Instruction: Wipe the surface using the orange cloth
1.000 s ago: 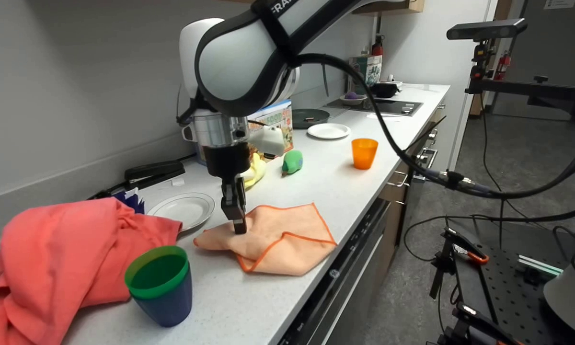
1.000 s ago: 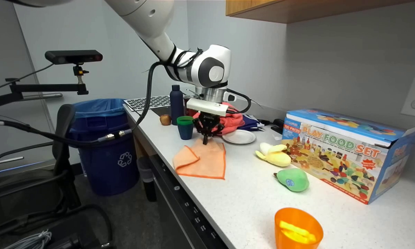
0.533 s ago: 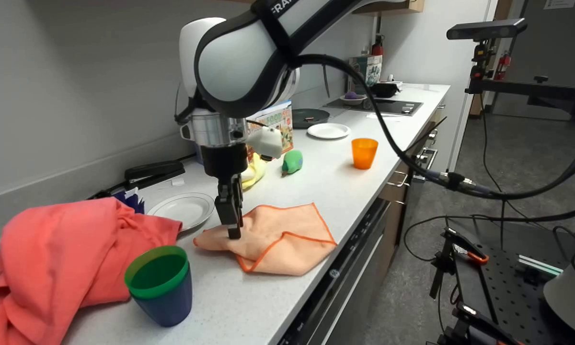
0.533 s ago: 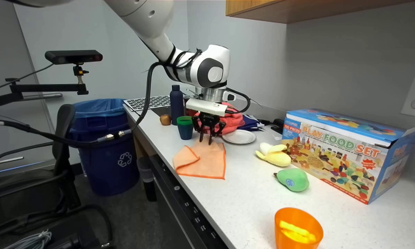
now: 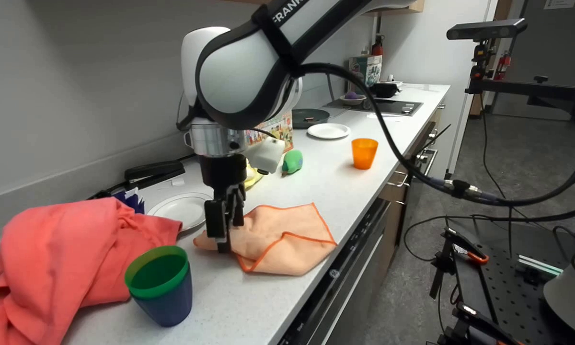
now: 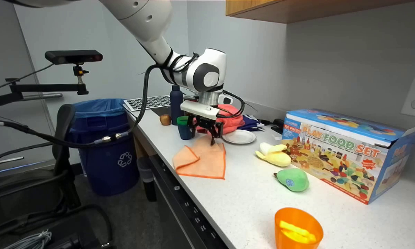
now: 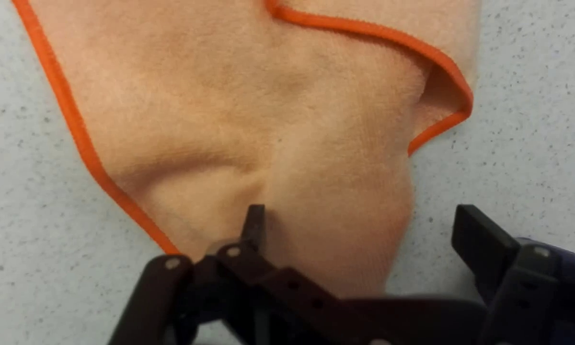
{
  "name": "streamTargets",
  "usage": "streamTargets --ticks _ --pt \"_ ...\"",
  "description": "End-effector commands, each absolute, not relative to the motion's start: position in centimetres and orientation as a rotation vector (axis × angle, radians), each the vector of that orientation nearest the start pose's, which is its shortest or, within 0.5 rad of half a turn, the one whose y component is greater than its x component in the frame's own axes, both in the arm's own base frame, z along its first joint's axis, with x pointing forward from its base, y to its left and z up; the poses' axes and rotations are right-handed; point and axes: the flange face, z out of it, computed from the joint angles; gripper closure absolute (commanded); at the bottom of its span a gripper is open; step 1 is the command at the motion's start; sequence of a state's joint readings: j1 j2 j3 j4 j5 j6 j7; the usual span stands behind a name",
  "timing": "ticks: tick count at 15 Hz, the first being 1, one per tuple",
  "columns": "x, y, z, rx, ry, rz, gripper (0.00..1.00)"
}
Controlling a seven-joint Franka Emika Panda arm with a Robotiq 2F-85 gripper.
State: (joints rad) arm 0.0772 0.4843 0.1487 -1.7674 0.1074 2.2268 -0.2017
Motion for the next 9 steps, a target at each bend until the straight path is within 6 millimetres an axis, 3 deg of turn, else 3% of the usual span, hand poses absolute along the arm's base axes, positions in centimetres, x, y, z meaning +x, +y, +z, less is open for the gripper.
streamTargets --ticks 1,4,5,6,9 --pt "62.5 15.2 28.5 -2.979 -0.432 0.069 0.0" --pt "61.9 15.9 27.8 -3.002 -0.406 0.093 0.0" --pt "61.7 16.1 27.7 -3.017 -0.407 0.095 0.05" --pt "61.5 16.2 27.7 -3.031 -0.409 0.099 0.26" --pt "61.4 16.3 27.8 -3.062 -0.408 0.101 0.38"
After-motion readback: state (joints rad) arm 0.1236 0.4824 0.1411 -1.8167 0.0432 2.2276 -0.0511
